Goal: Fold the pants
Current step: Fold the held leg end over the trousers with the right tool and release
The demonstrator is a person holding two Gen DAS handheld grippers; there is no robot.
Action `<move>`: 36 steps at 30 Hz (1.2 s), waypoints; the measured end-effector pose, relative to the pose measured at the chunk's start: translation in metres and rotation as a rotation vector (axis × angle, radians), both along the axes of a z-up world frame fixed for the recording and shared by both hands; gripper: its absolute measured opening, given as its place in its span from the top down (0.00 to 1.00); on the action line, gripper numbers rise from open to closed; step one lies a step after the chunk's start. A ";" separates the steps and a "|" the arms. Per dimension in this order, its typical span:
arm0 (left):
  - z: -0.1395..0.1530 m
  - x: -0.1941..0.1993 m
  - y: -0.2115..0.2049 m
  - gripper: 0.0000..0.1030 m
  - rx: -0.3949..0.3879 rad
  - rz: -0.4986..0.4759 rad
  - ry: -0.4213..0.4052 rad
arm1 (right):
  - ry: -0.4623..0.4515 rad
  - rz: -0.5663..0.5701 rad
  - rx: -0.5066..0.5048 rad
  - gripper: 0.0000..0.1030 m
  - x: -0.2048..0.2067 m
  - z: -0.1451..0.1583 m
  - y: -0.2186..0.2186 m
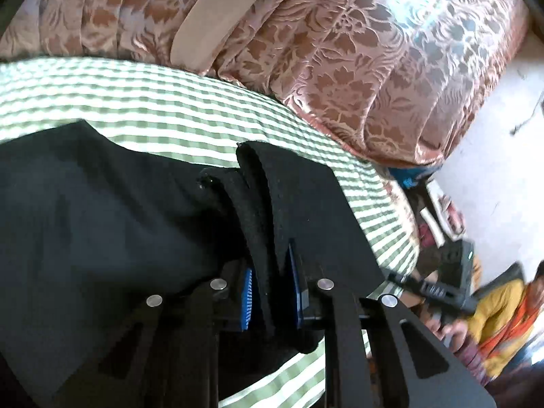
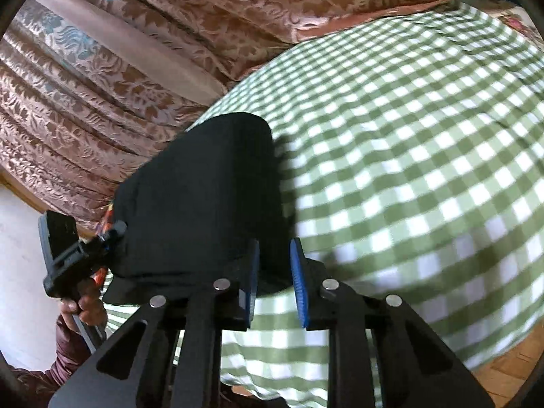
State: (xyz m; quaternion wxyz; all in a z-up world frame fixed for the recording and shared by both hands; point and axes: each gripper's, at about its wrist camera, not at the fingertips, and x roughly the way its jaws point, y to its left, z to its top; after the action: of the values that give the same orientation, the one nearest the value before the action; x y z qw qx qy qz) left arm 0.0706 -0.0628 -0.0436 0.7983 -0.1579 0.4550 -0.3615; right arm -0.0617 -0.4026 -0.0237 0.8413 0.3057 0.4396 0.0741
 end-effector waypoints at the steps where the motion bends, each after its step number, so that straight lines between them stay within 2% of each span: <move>1: -0.008 0.001 0.003 0.83 0.023 -0.002 0.015 | 0.002 0.024 -0.016 0.82 0.004 0.001 0.006; 3: -0.029 0.001 0.007 0.83 0.066 0.002 0.067 | 0.020 0.068 -0.072 0.82 0.010 -0.003 0.017; 5: -0.051 -0.001 0.013 0.83 0.069 0.015 0.105 | 0.045 0.088 -0.123 0.81 0.013 -0.009 0.023; 6: -0.056 -0.001 0.018 0.83 0.040 0.029 0.115 | 0.046 0.094 -0.131 0.81 0.012 -0.011 0.022; 9: -0.066 0.003 0.032 0.74 -0.037 0.073 0.183 | 0.047 0.105 -0.149 0.79 0.010 -0.012 0.023; 10: -0.065 0.003 0.035 0.69 -0.035 0.088 0.187 | 0.048 0.104 -0.153 0.79 0.009 -0.011 0.022; 12: -0.050 -0.002 0.043 0.66 -0.011 0.135 0.155 | 0.043 0.103 -0.171 0.78 0.009 -0.006 0.023; 16: -0.024 -0.014 0.064 0.66 -0.108 0.177 0.127 | -0.010 0.094 -0.174 0.78 0.012 0.012 0.024; 19: -0.007 -0.023 0.057 0.66 -0.127 0.141 0.096 | -0.049 0.133 -0.174 0.78 0.022 0.025 0.038; 22: -0.008 -0.030 0.035 0.66 -0.069 0.087 0.102 | -0.064 0.181 -0.167 0.78 0.032 0.026 0.056; 26: -0.023 -0.035 0.013 0.66 0.079 0.040 0.119 | -0.055 0.226 -0.149 0.75 0.040 0.017 0.075; 27: -0.024 -0.038 0.007 0.67 0.122 0.024 0.096 | -0.049 0.231 -0.150 0.75 0.040 0.013 0.079; 28: -0.024 -0.040 0.005 0.81 0.149 0.019 0.070 | -0.041 0.232 -0.153 0.75 0.042 0.009 0.081; 29: -0.023 -0.043 0.002 0.87 0.196 0.023 0.028 | -0.035 0.230 -0.148 0.75 0.043 0.005 0.082; 30: -0.022 -0.042 0.004 0.93 0.190 0.029 0.025 | -0.033 0.227 -0.141 0.75 0.043 0.004 0.081; 32: -0.017 -0.043 0.009 0.94 0.158 0.044 0.008 | -0.034 0.222 -0.125 0.75 0.043 0.003 0.078; 36: 0.003 -0.062 0.018 0.95 0.117 0.022 -0.080 | -0.066 0.238 -0.102 0.74 0.037 0.012 0.077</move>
State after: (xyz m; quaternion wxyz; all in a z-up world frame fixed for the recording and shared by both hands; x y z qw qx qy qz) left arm 0.0086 -0.0447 -0.0404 0.8277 -0.1013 0.4412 -0.3317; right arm -0.0246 -0.3259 -0.0118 0.8551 0.2055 0.4481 0.1608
